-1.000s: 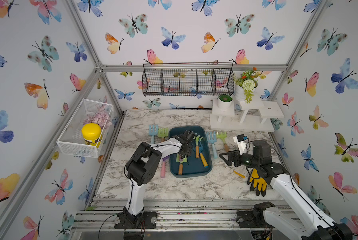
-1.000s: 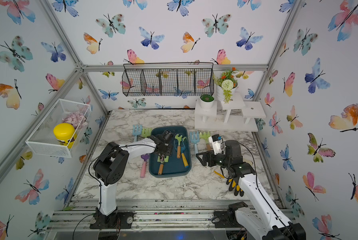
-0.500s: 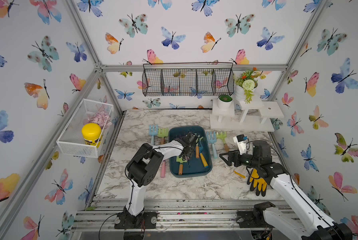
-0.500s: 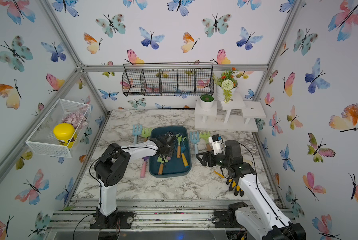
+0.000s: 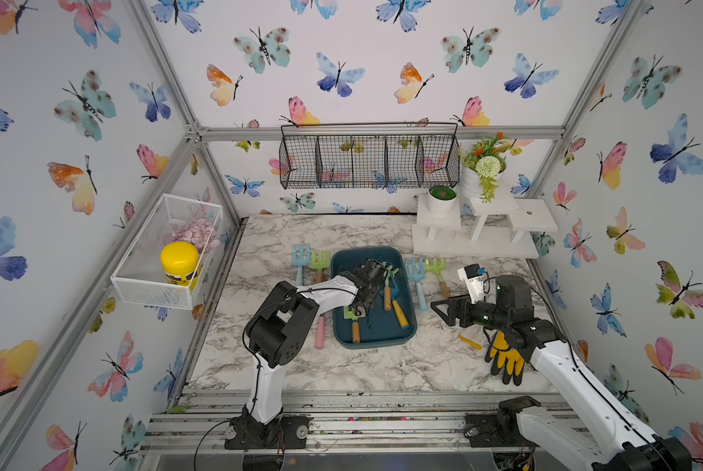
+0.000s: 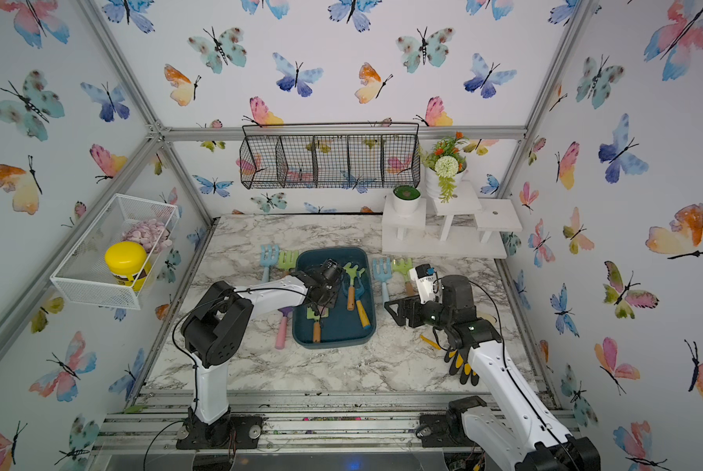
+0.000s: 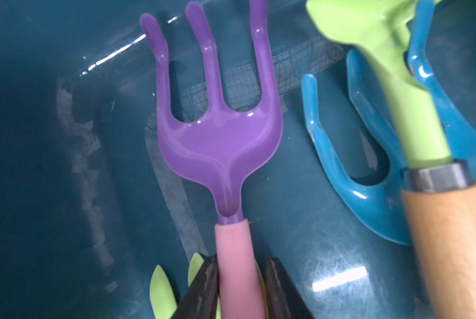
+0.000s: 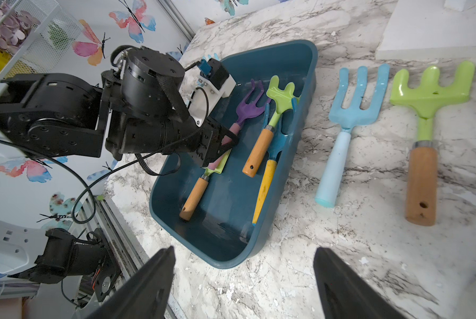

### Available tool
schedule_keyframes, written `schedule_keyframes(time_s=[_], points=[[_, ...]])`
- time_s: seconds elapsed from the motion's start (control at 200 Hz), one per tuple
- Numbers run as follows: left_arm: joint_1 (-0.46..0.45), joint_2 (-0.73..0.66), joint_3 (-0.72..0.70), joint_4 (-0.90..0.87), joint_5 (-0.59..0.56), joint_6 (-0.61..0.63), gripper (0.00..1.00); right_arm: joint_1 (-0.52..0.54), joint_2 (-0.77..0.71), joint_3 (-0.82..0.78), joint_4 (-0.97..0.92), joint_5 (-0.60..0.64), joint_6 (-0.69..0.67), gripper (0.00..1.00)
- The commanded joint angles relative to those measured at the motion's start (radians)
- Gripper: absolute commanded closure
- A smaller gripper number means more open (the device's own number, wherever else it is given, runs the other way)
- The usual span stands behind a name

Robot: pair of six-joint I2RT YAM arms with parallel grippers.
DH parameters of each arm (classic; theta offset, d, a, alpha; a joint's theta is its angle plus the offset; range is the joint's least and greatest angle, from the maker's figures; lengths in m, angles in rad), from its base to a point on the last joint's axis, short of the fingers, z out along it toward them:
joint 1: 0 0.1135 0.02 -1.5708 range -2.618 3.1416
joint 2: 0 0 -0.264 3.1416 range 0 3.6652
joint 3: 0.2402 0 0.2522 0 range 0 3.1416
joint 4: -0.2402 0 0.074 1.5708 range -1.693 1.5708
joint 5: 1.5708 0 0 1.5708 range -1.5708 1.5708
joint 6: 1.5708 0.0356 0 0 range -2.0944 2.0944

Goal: Take the hand rake out of the storage box
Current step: Pick up the rake from the storage box.

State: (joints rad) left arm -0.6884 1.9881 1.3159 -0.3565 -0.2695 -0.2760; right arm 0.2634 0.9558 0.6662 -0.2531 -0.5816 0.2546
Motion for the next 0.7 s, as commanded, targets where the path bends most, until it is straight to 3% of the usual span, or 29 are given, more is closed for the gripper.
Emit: schedule_keyframes(time_s=[0.0,0.696], points=[[0.004,-0.057,-0.018,-0.004,-0.021,0.001,0.68,0.005,0.009,-0.007,0.011,-0.027,0.002,0.15],[0.018,-0.277,-0.060,-0.074,-0.070,-0.030,0.77,0.005,0.011,-0.005,0.009,-0.034,0.000,0.15]])
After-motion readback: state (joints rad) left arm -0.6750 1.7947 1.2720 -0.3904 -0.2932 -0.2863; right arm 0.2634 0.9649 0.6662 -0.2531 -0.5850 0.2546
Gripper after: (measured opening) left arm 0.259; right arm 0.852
